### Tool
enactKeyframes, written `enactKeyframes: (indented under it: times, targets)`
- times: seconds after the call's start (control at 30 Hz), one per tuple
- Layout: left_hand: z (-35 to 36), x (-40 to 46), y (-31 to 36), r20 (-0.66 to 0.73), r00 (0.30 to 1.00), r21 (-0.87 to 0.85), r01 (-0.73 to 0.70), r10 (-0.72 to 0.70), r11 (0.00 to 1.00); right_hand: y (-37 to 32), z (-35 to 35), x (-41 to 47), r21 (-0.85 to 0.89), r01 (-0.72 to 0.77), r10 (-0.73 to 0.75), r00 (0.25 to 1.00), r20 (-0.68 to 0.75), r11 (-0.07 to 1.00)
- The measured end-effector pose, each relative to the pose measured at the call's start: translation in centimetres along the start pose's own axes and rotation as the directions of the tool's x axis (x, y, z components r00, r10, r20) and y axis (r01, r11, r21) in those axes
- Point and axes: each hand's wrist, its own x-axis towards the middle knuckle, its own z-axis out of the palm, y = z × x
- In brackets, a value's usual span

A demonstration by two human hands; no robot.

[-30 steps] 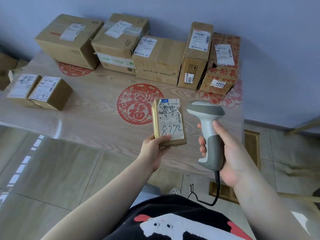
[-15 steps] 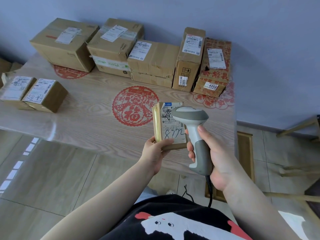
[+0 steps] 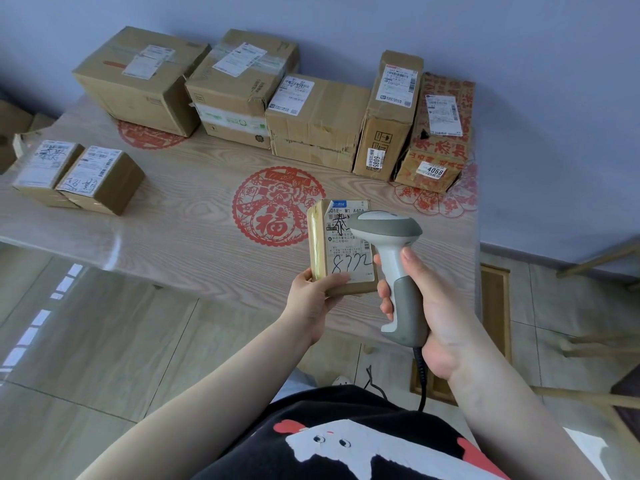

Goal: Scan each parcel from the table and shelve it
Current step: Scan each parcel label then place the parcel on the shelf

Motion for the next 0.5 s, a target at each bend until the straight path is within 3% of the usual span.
enactKeyframes:
  times: [0.33, 0.5]
  targets:
    - [-2.5, -1.5, 0.8, -0.117, 0.992, 0.099, -0.029, 0.041, 0.995, 0.7, 0.5, 0.7, -0.063, -0.012, 0.013, 1.0, 0.01, 0.998]
    - [-7.2, -3.1, 1.2, -0.288, 0.955, 0.079, -0.053, 0.074, 0.995, 1.7, 2.3, 2.3, -0.14, -0.099, 0.112, 0.99, 0.089, 0.985]
